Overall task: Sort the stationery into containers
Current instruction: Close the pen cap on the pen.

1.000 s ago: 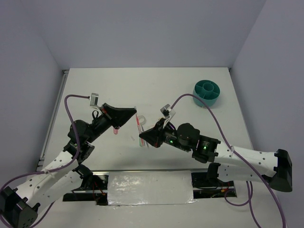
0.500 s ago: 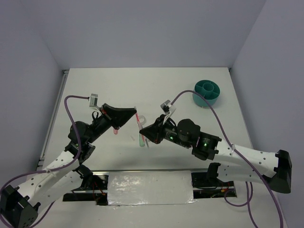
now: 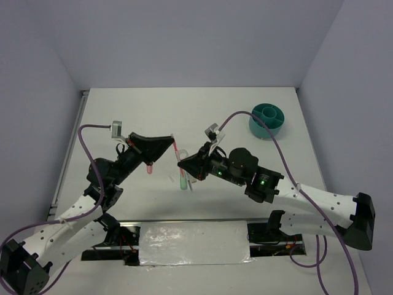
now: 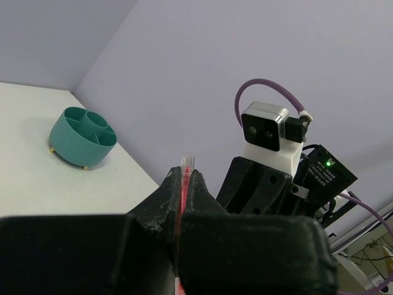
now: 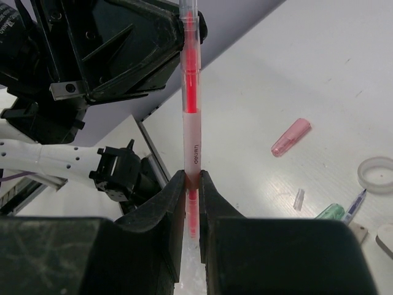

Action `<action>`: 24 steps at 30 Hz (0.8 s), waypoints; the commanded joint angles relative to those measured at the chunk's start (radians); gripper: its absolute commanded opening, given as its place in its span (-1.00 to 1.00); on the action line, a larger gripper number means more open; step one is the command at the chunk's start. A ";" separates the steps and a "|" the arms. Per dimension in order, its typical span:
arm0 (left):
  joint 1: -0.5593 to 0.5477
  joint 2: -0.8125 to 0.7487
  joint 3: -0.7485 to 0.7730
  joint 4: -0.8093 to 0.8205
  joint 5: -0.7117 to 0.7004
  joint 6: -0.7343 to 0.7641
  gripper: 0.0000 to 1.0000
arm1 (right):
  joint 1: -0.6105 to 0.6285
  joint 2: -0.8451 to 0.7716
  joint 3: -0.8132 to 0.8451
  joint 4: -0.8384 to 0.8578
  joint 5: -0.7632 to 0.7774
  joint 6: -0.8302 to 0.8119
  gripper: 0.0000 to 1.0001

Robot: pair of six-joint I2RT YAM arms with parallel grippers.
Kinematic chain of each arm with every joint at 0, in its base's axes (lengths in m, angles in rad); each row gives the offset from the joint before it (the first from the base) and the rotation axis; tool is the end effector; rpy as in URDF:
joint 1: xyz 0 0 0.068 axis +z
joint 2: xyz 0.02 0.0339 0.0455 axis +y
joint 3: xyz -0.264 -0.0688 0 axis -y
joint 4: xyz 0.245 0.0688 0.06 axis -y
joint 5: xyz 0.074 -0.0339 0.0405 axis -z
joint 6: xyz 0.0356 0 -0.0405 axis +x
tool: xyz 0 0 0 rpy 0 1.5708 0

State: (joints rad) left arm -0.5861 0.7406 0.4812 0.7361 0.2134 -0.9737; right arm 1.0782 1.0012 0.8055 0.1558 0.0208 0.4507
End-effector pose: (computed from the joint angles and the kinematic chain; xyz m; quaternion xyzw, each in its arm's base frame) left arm 0.1408 -0.1025 0.3367 -0.0104 0.5250 -0.6366 0.5648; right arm 0.1137 0.2103 0.3427 -0.2157 0.6881 0.4741 0.5052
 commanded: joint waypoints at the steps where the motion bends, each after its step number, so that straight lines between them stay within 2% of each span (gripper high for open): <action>1: -0.014 -0.001 -0.007 -0.034 0.073 0.015 -1.00 | -0.020 -0.032 0.095 0.232 0.014 -0.041 -1.00; 7: -0.023 -0.001 0.022 -0.110 0.107 0.078 -1.00 | -0.089 -0.052 0.141 0.209 -0.074 -0.055 -1.00; 11: -0.037 0.002 0.028 -0.139 0.123 0.113 -1.00 | -0.109 -0.038 0.192 0.171 -0.105 -0.069 -1.00; 17: -0.043 0.002 0.049 -0.199 0.094 0.128 -1.00 | -0.109 0.005 0.186 0.211 -0.194 -0.050 -1.00; 18: -0.043 -0.009 0.060 -0.219 0.083 0.135 -0.92 | -0.110 0.005 0.167 0.212 -0.199 -0.049 -1.00; 19: -0.043 -0.015 0.083 -0.249 0.067 0.150 -0.71 | -0.110 0.004 0.159 0.214 -0.203 -0.046 -1.00; 20: -0.043 -0.018 0.094 -0.260 0.063 0.158 -0.63 | -0.107 0.004 0.152 0.208 -0.199 -0.046 -1.00; 23: -0.043 -0.024 0.140 -0.279 0.063 0.187 -0.49 | -0.104 0.002 0.144 0.168 -0.159 -0.047 -1.00; 24: -0.043 -0.017 0.154 -0.291 0.066 0.194 -0.49 | -0.106 0.001 0.147 0.160 -0.157 -0.050 -1.00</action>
State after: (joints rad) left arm -0.6079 0.7158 0.6006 0.5850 0.1955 -0.8398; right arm 0.9836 1.0290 0.8955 0.1215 -0.1875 0.4030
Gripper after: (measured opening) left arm 0.252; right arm 0.166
